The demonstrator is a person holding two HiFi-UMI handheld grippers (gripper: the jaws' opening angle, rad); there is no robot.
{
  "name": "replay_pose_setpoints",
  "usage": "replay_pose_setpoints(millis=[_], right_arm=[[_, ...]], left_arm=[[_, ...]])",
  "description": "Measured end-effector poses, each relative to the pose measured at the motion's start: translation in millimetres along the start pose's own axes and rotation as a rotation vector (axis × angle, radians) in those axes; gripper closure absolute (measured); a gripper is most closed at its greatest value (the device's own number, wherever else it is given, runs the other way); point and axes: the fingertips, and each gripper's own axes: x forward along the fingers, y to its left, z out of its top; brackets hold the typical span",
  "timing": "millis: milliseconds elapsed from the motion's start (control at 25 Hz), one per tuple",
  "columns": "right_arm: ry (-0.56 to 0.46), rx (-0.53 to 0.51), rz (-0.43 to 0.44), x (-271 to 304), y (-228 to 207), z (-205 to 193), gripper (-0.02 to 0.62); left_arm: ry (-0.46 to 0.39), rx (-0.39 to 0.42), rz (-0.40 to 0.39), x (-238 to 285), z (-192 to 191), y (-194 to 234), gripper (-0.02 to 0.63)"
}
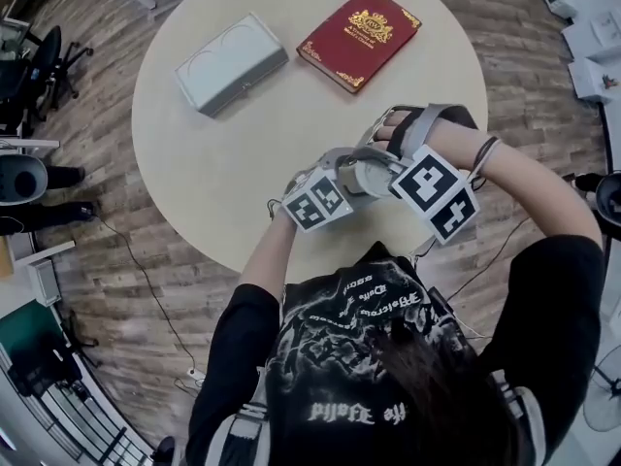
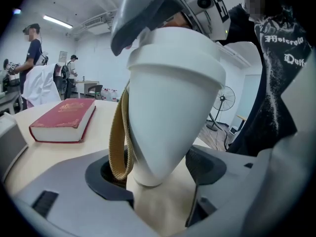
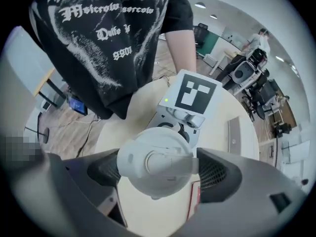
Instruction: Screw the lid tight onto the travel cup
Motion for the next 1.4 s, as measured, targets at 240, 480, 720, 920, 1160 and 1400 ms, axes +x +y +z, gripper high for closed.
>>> replay_pose_setpoints(millis=[240, 480, 720, 920, 1160, 1400], right_arm=[[-0.040, 0.220, -0.064, 2, -2, 1, 0.140], [-0.060, 0.477, -0.156, 2, -8, -1, 0.140], [-0.104, 0.771, -0.269, 2, -15, -5, 0.138], [-0.214, 1.011, -0.398, -1, -16, -10, 0.150], [-0.195, 1.075, -0.475, 0, -18, -11, 0.150], [-0.251, 1.373, -0.678, -5, -18, -23, 0.150]], left_arm=[[0.008, -0.025, 0.023, 2, -6, -2, 0.239], [-0.001, -0.050, 0.053, 2, -6, -3, 0.239], [0.008, -0.066, 0.064, 2, -7, -3, 0.238], [-0.006, -0.076, 0.086, 2, -6, -2, 0.238], [0.007, -0.082, 0.109, 3, -8, -3, 0.239], [-0.031, -0.121, 0.130, 3, -5, -1, 0.238]])
